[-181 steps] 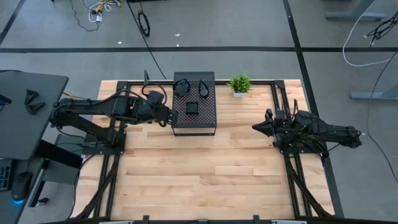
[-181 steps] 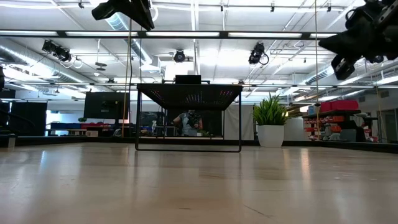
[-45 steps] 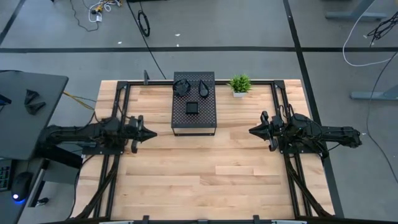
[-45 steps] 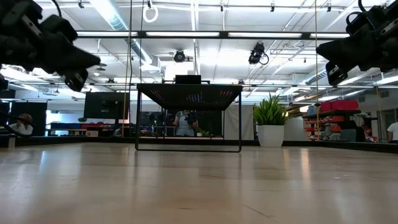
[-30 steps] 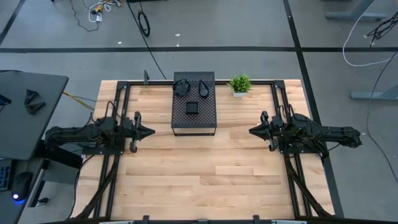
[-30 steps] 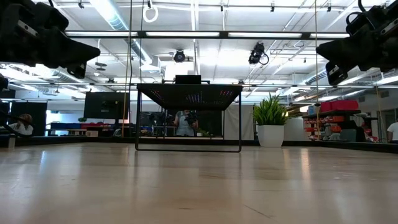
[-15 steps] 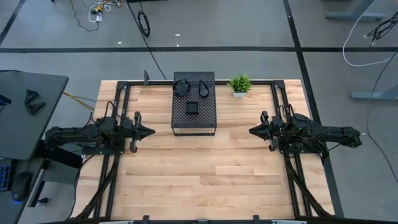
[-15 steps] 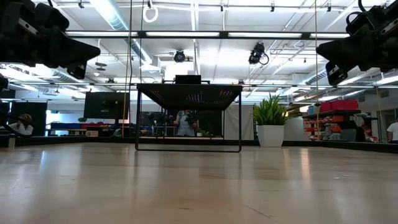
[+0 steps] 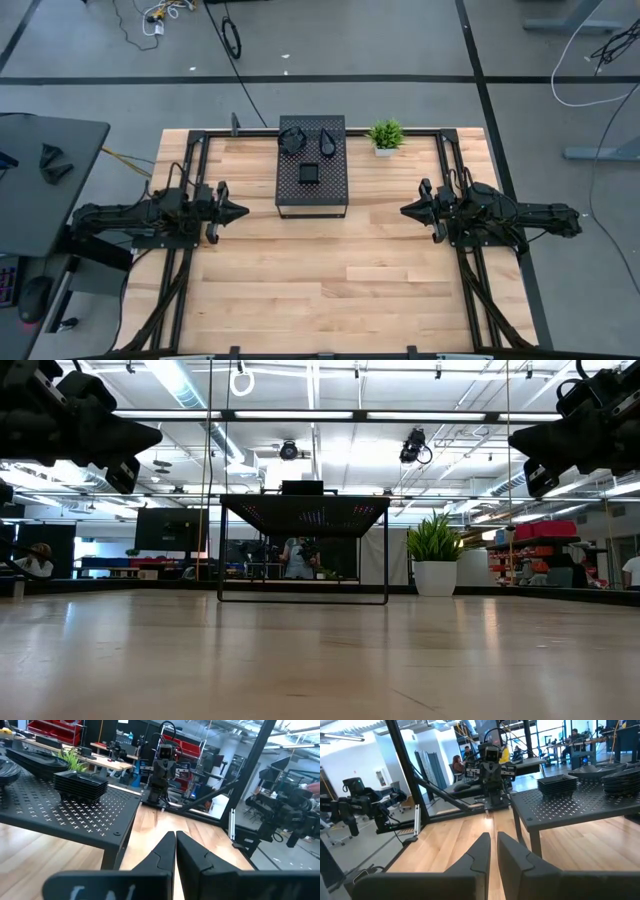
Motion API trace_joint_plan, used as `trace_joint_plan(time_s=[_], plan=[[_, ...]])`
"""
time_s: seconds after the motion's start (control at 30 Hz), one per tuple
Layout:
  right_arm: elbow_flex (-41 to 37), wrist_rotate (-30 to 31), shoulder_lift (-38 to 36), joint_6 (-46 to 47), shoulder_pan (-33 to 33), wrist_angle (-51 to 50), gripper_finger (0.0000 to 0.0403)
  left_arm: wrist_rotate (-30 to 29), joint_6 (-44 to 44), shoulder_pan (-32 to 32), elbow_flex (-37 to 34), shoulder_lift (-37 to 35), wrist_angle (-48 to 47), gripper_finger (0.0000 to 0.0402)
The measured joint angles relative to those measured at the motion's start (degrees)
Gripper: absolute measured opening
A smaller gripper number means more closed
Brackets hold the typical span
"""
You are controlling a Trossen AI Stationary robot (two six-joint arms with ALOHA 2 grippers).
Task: Pick & Place Mini shaped plates
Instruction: Return to Home Position
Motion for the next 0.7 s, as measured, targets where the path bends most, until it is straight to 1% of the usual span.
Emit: trace_joint_plan(time_s=[0.3,0.47,0.6,0.7], plan=[[0.00,0.00,-0.01,0.01,0.08,-0.01,0.0039,-0.13,0.00,0.00,0.11,0.00,0.22,0.0016],[0.00,-0.07,-0.59,-0.21,1.42,0.29,0.0039,-0.15,0.00,0.01,0.15,0.00,0.28,0.0016],[0.00,0.02,-0.59,-6.02,1.93,-0.07,0.0039,-0.15,0.00,0.01,0.16,0.00,0.27,0.0016],[0.00,0.04,-0.59,-13.53,2.65,-0.08,0.0039,-0.15,0.00,0.01,0.17,0.00,0.27,0.0016]])
